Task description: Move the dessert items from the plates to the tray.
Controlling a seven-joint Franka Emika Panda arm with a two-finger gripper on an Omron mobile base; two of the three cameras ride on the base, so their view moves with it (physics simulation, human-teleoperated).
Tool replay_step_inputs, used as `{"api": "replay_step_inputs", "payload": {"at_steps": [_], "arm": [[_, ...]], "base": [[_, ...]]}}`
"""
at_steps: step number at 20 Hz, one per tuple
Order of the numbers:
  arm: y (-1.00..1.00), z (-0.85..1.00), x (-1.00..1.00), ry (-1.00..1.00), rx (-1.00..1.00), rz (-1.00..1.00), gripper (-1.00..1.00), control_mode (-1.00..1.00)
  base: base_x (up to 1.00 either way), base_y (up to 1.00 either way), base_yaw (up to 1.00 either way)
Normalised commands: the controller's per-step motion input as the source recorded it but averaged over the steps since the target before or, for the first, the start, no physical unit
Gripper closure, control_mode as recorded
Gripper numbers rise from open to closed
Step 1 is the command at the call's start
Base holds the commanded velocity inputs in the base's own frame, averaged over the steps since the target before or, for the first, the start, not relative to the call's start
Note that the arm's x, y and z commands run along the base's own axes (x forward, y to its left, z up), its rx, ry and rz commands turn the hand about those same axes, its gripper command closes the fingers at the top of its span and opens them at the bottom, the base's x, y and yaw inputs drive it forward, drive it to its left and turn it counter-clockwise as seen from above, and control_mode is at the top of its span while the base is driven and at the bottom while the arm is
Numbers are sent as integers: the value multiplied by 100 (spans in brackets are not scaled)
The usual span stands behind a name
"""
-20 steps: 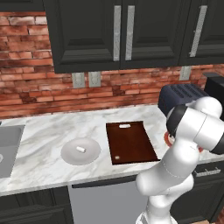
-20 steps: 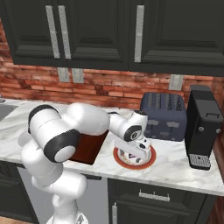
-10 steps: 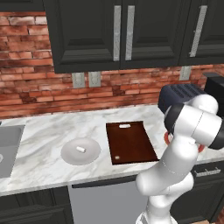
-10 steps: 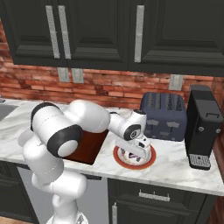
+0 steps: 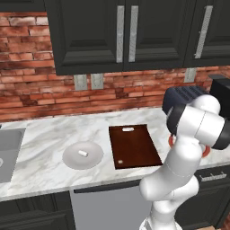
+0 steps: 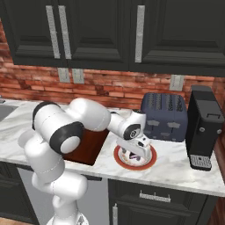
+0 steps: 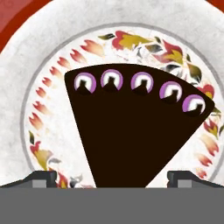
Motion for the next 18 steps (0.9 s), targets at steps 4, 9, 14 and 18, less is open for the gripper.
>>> {"api": "replay_step_inputs", "payload": {"at_steps": [4,9,14,18], "arm": [[-3,-3,24,0,0,-1,-100,-100],[-18,-5,9,0,0,0,-100,-100],[-20,-9,1,0,0,0,-100,-100],[-3,-23,3,0,0,0,100,-100]], "base": [[0,0,0],[0,0,0],[0,0,0],[0,0,0]]}}
